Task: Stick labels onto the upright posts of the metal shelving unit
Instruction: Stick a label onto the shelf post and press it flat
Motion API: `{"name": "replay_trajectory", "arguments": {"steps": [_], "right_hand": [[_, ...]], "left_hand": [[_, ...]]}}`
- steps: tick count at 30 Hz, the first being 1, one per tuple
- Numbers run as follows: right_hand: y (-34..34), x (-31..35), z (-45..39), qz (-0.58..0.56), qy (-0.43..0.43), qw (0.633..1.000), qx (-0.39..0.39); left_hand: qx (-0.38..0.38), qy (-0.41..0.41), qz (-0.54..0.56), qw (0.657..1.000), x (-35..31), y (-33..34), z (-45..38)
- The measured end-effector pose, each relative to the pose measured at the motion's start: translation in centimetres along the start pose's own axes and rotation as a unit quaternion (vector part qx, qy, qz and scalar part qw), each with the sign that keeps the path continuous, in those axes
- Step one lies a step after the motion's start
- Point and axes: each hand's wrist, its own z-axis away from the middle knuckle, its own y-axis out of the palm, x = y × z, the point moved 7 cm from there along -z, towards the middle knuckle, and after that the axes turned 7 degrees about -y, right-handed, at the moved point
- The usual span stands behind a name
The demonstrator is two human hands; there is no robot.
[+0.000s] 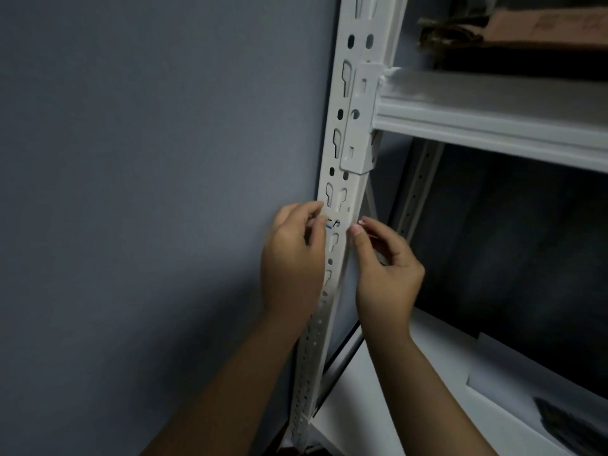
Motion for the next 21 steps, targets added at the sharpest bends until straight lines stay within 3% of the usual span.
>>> {"name": "replay_trajectory", "arguments": {"steps": [7,13,17,21], "right_hand": [[1.3,-0.7,-0.4,-0.066,0.018,0.997,0.027],[1.2,-1.0,-0.2,-0.070,0.021,0.997,0.022],[1.1,-1.2,-0.2,-0.061,0.024,0.998,0.021],[1.1,-1.2,-0.1,-0.076,0.030,0.997,0.015]], "left_hand": [[0.006,0.099,-0.079,0.992,0.0,0.6,0.0],[-0.011,0.208,-0.168,0.964,-0.5,0.5,0.3],[-0.035,0.268,-0.251,0.929,-1.1,0.7,0.2],[-0.075,0.331,-0.346,0.875,-1.6,1.0,0.1]]}}
